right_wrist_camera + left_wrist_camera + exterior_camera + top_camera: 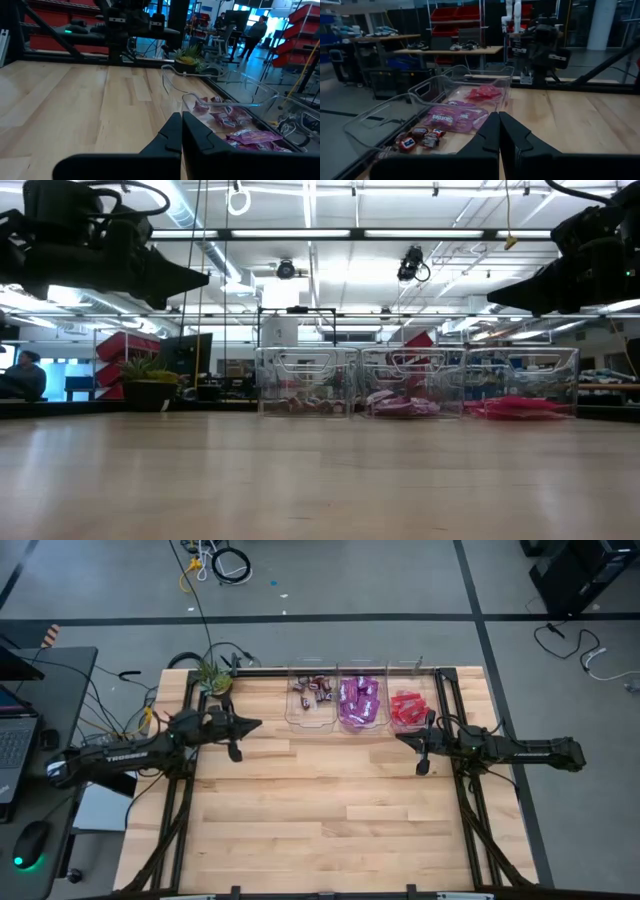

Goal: Sort candy
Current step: Return to Home Position

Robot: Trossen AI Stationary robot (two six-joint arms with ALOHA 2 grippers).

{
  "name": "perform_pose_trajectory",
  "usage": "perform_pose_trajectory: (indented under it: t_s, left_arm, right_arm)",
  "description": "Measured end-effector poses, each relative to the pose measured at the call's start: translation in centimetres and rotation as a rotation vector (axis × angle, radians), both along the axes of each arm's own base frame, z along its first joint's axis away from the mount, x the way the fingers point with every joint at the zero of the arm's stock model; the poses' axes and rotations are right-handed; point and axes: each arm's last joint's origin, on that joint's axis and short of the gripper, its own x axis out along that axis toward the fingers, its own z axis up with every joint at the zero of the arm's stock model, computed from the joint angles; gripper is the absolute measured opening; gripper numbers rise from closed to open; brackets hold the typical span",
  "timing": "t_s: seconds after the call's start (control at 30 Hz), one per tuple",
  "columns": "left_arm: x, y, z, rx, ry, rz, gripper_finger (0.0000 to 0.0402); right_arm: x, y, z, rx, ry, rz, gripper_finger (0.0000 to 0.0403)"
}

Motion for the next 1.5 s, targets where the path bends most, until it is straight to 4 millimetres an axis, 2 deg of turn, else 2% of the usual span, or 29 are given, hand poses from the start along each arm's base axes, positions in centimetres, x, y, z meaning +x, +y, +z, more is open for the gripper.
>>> perform_pose_trajectory:
  t_s: [0.4, 0.53, 0.73, 0.83, 1.3, 1.5]
  left_arm:
    - [-0.9, -2.0, -1.5, 0.005, 0.066, -0.024, 0.0000]
    - [-1.8, -2.3, -1.6, -0.005, 0.083, -0.015, 0.0000]
    - [-3.6, -2.6, -1.1, 0.016, -0.010, 0.021, 0.0000]
    - [-3.3, -2.5, -1.9, -0.002, -0.010, 0.043, 0.0000]
    - [-3.3, -3.1, -1.9, 0.013, -0.005, -0.031, 0.0000]
    - [-3.3, -3.2, -1.7, 0.024, -0.023, -0.036, 0.0000]
  right_arm:
    - [0.0, 0.0, 0.0, -0.017, 0.007, 0.011, 0.0000]
    - [0.0, 0.0, 0.0, -0.021, 0.008, 0.010, 0.0000]
    - [0.0, 0.0, 0.0, -0.023, 0.011, 0.014, 0.0000]
    - [0.0, 0.0, 0.0, -0.011, 0.011, 0.010, 0.0000]
    - [-0.1, -0.4, 0.0, 0.063, -0.002, -0.023, 0.0000]
    - [-0.7, 0.1, 1.0, 0.040, -0.111, 0.018, 0.0000]
